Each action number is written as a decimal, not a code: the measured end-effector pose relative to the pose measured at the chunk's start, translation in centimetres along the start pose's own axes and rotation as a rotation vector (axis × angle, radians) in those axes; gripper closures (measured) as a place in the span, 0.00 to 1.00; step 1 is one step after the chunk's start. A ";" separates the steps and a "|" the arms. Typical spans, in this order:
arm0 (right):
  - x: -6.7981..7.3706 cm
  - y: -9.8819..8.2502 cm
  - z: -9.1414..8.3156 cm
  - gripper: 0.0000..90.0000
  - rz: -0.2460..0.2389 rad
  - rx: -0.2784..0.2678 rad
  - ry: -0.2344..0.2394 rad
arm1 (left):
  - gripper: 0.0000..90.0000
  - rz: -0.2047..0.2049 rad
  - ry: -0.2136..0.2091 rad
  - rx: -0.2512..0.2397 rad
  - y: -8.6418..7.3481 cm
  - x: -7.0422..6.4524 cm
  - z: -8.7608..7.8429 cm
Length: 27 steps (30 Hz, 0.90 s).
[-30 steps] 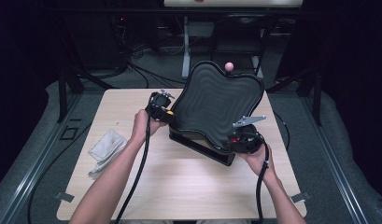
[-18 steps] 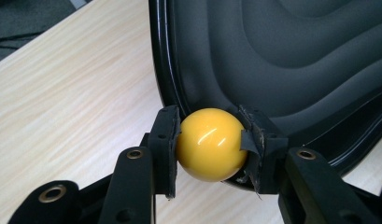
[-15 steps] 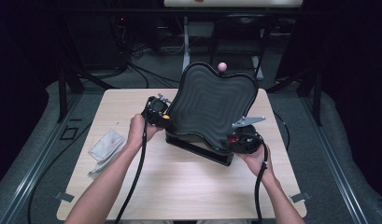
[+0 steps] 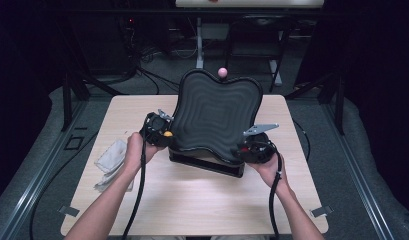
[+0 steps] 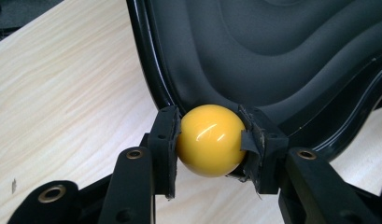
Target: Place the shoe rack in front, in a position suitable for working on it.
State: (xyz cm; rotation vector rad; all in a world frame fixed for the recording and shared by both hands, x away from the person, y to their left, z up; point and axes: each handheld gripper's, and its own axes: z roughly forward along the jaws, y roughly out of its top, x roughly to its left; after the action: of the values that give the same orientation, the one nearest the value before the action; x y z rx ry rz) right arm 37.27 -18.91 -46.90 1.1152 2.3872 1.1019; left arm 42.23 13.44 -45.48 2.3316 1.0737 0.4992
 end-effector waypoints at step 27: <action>1.8 0.3 -0.8 0.55 -0.063 0.017 -0.030 | 0.66 -0.044 0.037 -0.045 -4.4 -1.4 -3.0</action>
State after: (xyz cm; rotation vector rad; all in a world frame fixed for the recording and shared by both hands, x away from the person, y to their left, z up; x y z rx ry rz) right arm 35.82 -17.87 -46.07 1.0475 2.3954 1.0386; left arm 37.22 15.68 -45.91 2.2627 1.1178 0.5465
